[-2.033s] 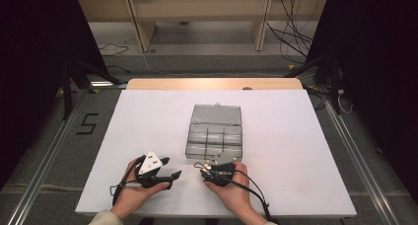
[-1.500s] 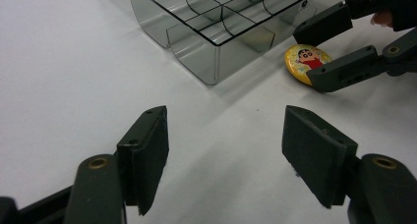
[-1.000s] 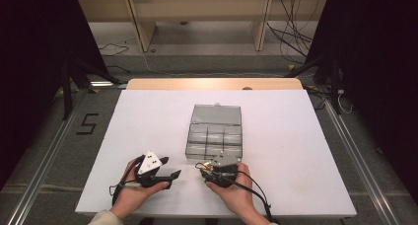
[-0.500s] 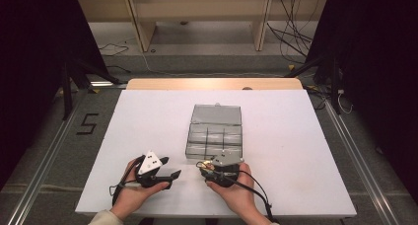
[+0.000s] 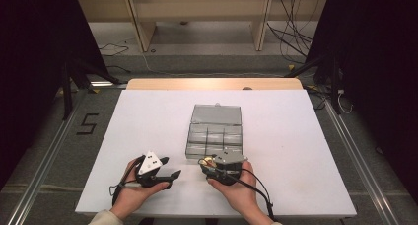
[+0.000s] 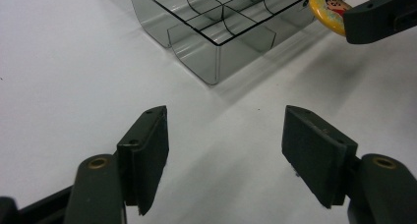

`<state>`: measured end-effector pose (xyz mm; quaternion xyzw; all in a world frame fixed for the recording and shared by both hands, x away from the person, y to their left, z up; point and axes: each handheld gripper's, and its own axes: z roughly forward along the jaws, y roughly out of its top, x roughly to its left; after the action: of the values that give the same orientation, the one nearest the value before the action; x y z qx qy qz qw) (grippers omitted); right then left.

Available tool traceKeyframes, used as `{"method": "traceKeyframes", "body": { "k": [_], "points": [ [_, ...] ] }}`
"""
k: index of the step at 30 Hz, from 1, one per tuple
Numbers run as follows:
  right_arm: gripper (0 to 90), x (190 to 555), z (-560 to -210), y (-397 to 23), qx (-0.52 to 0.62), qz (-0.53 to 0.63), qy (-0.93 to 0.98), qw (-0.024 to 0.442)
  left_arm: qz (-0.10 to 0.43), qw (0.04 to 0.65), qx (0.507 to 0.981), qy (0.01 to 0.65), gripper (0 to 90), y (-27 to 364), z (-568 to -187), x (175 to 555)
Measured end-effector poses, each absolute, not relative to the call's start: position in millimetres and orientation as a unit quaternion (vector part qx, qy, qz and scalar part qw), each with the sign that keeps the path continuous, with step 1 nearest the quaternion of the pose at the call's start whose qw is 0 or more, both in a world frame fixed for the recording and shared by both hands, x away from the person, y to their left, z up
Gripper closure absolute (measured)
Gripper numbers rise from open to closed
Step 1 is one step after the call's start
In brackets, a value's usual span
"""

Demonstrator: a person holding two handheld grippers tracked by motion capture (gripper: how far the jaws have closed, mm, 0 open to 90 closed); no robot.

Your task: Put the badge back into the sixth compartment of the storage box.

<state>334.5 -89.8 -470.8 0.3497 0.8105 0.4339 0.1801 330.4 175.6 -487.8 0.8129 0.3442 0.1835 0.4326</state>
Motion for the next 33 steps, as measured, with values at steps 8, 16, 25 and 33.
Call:
{"method": "traceKeyframes", "body": {
  "k": [8, 16, 25, 33],
  "points": [
    [47.6, 335.9, -466.1, -92.6, 0.352, 0.439, 0.806, 0.183, 0.184, 0.433, 0.813, 0.345, 34.4, 175.4, -487.8, 330.2],
    [47.6, 337.3, -462.6, -95.4, 0.355, 0.443, 0.802, 0.187, 0.184, 0.431, 0.814, 0.344, 34.4, 175.6, -488.1, 330.5],
    [47.6, 339.4, -459.1, -99.1, 0.358, 0.446, 0.798, 0.192, 0.184, 0.430, 0.814, 0.343, 34.4, 175.8, -488.0, 330.5],
    [47.7, 342.0, -456.3, -103.2, 0.364, 0.449, 0.792, 0.196, 0.184, 0.430, 0.815, 0.343, 34.3, 175.8, -488.2, 330.6]
  ]
}}
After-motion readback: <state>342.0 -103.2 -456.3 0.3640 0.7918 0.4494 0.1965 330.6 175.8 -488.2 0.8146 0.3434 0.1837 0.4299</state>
